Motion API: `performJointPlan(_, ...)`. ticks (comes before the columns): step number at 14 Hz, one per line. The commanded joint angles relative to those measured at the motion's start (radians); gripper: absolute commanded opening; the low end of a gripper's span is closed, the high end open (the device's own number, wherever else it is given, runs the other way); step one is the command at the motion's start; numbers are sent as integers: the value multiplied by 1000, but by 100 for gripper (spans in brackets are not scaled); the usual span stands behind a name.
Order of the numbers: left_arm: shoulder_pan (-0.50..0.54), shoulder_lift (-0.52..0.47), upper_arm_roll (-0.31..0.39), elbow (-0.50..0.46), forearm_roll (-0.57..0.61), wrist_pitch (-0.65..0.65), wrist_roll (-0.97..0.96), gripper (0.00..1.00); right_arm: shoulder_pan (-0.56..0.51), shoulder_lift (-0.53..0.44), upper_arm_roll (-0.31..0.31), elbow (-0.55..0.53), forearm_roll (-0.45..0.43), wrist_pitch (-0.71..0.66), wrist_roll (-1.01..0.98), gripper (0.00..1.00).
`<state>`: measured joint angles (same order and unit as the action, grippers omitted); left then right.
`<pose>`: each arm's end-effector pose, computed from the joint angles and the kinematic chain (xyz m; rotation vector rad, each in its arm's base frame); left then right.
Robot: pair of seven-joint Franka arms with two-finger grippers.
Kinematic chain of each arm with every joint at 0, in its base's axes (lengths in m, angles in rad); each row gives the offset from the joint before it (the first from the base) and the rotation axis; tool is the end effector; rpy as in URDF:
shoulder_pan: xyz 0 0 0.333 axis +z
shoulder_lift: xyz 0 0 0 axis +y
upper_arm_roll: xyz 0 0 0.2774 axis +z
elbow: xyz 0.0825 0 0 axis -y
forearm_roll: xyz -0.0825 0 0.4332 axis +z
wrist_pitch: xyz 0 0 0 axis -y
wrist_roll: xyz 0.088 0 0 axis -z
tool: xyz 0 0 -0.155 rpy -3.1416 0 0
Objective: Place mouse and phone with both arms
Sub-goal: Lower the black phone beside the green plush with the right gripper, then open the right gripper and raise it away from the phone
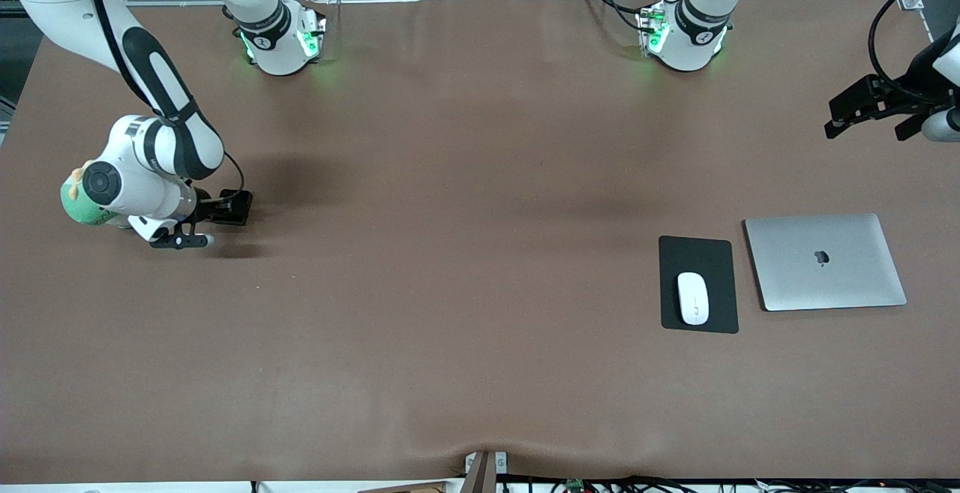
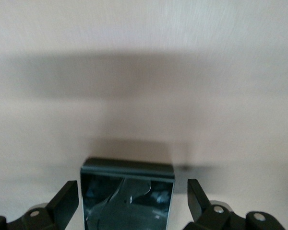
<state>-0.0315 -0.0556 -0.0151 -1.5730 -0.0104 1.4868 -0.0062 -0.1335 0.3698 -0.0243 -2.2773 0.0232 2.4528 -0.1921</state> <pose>0.5776 -0.0288 0.5624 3.1318 -0.0643 -0.0483 0.5053 -0.0814 0.0507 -3.0897 -0.0243 0.2951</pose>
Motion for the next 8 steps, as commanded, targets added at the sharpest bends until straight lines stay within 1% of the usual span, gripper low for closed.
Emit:
performJointPlan(1,4,-12,-40,-1,75,-49,-20,100,-14,-6,14,100,-17,-75,-39,100)
performJointPlan(2,4,-9,-43,1,72,-43,-18,100,-15,-6,14,164,-17,-174,-50,100)
performJointPlan(4,2,-6,-43,-2,60,-31,-21,100,-14,1,14,331,-17,-430,-52,100)
performJointPlan(5,-1,-3,-43,-2,43,-22,-23,100,-11,4,14,413,-17,-527,-50,100)
performJointPlan(7,5,-6,-39,-2,-23,3,-23,100,8,5,14,530,-17,-647,-49,100)
performJointPlan(8,5,-9,-39,-4,-23,0,-21,100,8,5,14,574,-17,-681,-44,100)
